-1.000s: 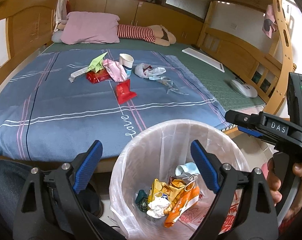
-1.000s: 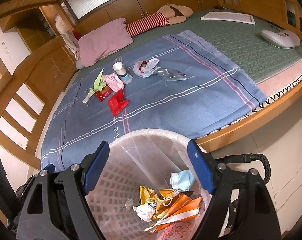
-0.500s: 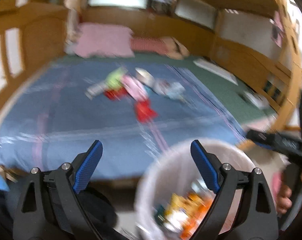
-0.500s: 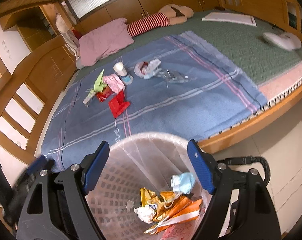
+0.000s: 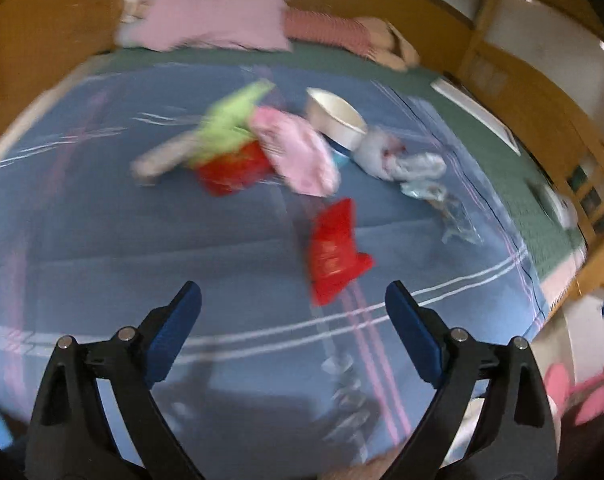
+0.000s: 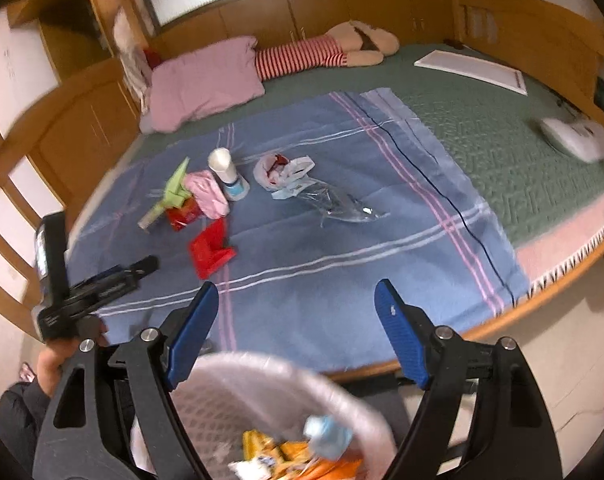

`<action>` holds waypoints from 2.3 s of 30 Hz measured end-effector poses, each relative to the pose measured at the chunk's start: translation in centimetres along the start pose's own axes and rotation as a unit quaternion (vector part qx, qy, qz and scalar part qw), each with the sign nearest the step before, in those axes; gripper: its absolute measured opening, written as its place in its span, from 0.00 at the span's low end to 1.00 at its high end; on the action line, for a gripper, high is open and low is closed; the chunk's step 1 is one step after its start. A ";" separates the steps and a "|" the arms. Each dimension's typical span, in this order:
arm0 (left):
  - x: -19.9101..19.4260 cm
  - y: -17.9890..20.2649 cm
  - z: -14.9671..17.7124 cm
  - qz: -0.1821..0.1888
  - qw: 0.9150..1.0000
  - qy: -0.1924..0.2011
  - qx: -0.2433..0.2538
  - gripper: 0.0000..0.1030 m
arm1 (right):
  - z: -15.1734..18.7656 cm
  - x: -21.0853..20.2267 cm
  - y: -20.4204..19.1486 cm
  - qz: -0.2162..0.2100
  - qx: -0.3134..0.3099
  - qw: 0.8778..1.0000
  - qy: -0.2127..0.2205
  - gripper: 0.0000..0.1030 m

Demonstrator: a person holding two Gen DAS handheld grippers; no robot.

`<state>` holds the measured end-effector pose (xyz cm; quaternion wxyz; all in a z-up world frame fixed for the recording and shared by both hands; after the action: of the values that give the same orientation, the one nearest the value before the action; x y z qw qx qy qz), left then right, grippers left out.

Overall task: Collect trash
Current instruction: 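Grasp the red packet with the left tool while the right tool grasps the clear plastic bag, then carry both items over the bin and open both tools to drop them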

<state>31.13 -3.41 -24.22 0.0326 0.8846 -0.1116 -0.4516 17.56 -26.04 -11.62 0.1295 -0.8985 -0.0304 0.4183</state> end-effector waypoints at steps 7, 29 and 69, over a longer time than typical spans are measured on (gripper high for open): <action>6.8 1.3 -0.3 0.000 0.999 -0.006 0.037 0.90 | -3.9 10.8 0.7 0.008 -0.051 0.997 -0.055 0.82; 6.1 -0.1 -1.0 0.067 0.997 -0.015 -0.045 0.31 | -3.4 17.4 -1.4 0.017 -0.113 0.986 -0.120 0.36; -22.5 3.7 9.9 -0.060 0.984 0.165 0.017 0.31 | 6.6 -8.9 -5.8 -0.103 -0.032 0.994 0.014 0.36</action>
<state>9.75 -1.47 -11.67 0.0080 0.9526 -0.0590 -0.2983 7.10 -20.48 -7.55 0.1433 -0.9002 -0.1341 0.3888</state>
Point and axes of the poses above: each gripper's, at about its wrist camera, not at the fingertips, and x roughly the way its jaws point, y to its right, z to its underside, the point moved 10 cm from there along x, roughly the way its jaws point, and after that the axes turned 3 degrees about -z, right-handed, at the moved point
